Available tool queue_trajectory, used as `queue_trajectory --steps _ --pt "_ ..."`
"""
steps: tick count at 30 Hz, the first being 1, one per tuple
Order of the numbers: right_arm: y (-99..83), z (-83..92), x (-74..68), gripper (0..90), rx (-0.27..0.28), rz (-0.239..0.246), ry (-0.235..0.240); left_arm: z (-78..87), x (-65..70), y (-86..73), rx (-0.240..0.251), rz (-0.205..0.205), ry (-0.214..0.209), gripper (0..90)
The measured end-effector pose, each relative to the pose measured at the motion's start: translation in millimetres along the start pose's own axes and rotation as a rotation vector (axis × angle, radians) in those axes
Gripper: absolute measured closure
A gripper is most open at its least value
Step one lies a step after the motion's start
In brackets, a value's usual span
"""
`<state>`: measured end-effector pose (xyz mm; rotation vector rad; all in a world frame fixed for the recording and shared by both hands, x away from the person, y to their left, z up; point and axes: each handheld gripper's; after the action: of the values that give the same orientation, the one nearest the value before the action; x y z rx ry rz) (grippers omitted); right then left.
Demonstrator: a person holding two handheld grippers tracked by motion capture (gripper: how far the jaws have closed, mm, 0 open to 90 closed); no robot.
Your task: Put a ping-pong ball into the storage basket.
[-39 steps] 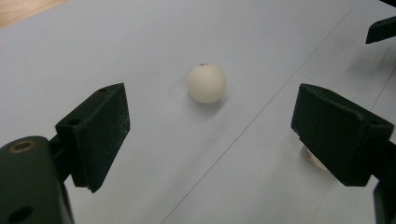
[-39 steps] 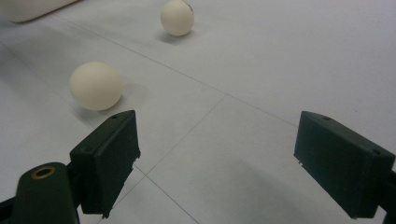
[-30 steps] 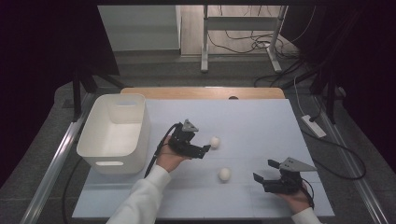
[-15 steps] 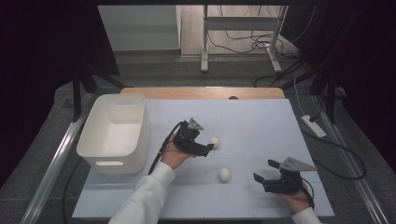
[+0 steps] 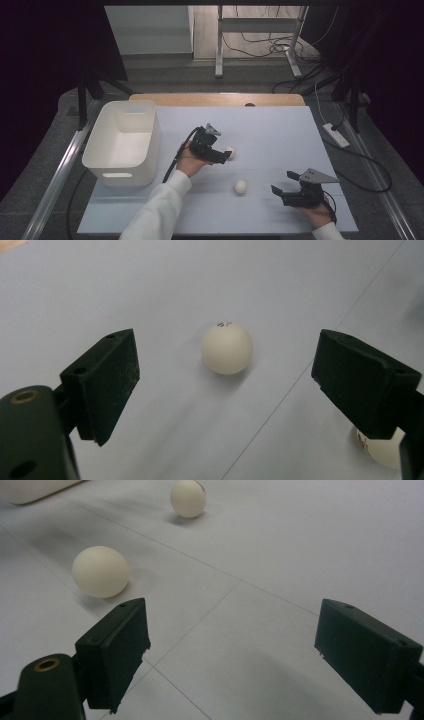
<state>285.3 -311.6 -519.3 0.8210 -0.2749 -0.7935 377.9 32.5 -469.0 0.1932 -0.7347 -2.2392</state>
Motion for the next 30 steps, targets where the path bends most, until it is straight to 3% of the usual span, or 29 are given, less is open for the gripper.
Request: queue_trajectory --steps 17,30 --pt "1.0 0.0 -1.3 14.2 0.000 0.005 0.005 -12.4 -1.4 8.7 -0.039 -0.007 0.014 12.8" --pt "1.1 0.0 -0.9 14.2 -0.002 0.005 0.008 -31.1 -0.6 15.1 -0.061 0.001 -0.007 12.8"
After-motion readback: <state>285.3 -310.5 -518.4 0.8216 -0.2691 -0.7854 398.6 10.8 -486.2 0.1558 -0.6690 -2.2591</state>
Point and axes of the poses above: each handheld gripper's, and its own axes: z roughly backward along the jaws, y roughly out of its top, x roughly to its right, and after that the axes turned 11 degrees about -x, right-handed
